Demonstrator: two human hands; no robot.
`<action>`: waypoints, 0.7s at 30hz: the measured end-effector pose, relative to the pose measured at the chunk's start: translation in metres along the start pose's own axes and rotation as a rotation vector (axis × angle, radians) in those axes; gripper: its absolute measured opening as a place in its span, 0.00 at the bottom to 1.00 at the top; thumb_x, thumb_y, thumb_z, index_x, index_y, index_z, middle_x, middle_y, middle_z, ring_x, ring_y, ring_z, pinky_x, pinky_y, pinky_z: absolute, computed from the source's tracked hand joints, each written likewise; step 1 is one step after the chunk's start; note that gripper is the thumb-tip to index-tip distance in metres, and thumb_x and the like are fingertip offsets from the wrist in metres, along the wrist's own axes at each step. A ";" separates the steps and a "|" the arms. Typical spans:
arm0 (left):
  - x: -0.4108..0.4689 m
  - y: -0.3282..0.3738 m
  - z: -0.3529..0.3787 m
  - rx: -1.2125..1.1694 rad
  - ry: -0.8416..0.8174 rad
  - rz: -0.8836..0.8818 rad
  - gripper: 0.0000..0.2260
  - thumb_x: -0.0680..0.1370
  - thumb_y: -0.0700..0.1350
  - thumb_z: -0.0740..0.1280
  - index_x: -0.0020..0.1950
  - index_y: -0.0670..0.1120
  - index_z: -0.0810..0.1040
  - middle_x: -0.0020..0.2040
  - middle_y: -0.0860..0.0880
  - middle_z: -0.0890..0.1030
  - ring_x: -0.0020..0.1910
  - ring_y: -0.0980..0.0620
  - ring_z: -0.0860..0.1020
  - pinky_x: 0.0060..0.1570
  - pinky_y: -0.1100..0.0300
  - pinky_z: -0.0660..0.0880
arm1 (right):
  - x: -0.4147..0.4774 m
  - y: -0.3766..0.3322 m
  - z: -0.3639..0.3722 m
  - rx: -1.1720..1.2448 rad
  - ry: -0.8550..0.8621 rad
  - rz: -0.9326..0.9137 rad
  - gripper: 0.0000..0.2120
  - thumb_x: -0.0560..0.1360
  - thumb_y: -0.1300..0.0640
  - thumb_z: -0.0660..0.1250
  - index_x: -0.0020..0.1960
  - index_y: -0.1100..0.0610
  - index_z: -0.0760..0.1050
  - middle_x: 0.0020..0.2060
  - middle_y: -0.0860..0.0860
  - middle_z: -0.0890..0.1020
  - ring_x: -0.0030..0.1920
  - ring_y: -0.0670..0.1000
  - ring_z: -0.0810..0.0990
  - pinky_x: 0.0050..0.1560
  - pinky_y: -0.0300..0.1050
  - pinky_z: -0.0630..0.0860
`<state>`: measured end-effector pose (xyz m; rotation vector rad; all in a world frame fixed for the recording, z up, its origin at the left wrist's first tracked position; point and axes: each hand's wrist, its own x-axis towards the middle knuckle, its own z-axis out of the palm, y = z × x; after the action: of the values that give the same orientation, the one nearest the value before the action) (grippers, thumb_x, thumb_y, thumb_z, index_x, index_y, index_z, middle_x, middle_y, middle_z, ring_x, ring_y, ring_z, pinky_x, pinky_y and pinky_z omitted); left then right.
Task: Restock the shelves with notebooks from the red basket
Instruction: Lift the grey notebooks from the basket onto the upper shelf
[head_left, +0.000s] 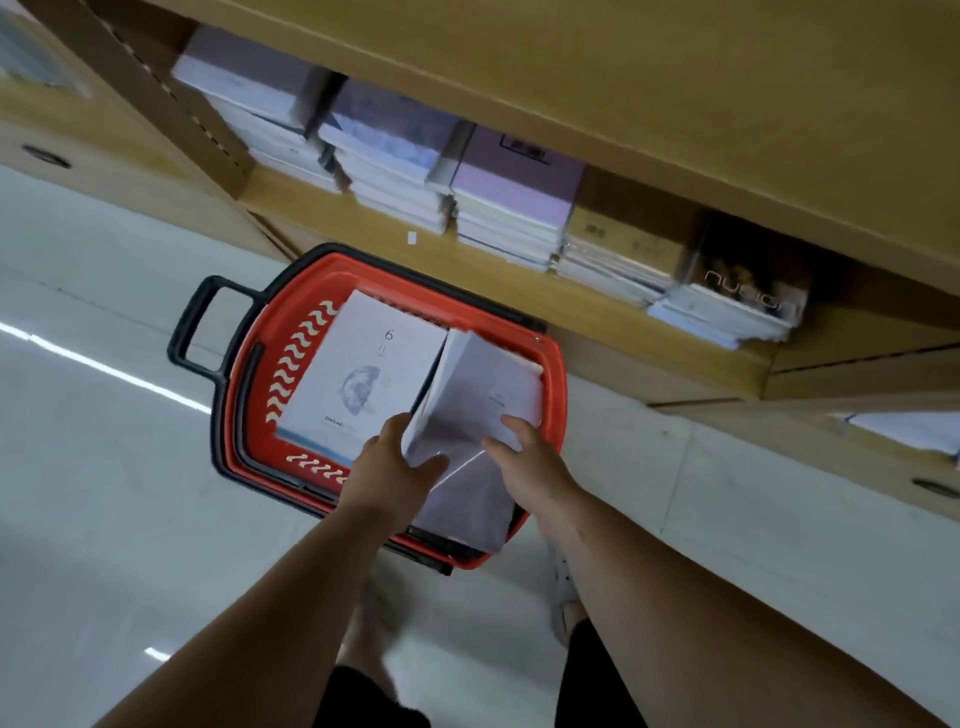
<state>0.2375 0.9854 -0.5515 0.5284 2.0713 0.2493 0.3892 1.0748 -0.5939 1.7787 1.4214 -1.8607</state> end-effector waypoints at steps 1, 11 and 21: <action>0.009 -0.004 0.000 0.013 -0.023 0.022 0.31 0.80 0.55 0.70 0.80 0.53 0.62 0.74 0.43 0.73 0.69 0.40 0.75 0.59 0.50 0.73 | 0.005 0.001 0.007 0.018 0.021 0.013 0.28 0.83 0.41 0.63 0.81 0.41 0.61 0.79 0.52 0.66 0.75 0.57 0.69 0.70 0.52 0.70; 0.074 -0.057 -0.015 -0.079 -0.202 0.241 0.35 0.74 0.50 0.76 0.78 0.52 0.65 0.62 0.51 0.72 0.59 0.49 0.73 0.60 0.54 0.72 | 0.043 0.021 0.071 0.279 0.470 0.070 0.26 0.82 0.49 0.68 0.78 0.49 0.69 0.67 0.54 0.79 0.58 0.52 0.79 0.43 0.39 0.72; 0.105 -0.050 0.014 -0.181 -0.312 0.424 0.34 0.80 0.46 0.72 0.81 0.55 0.58 0.69 0.56 0.75 0.68 0.55 0.74 0.67 0.52 0.75 | 0.069 0.051 0.086 0.418 0.465 0.032 0.33 0.78 0.39 0.70 0.79 0.39 0.61 0.73 0.54 0.71 0.72 0.60 0.73 0.63 0.61 0.77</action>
<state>0.1880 0.9890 -0.6577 0.8358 1.6026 0.5591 0.3503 1.0170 -0.6931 2.5528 1.1712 -1.9142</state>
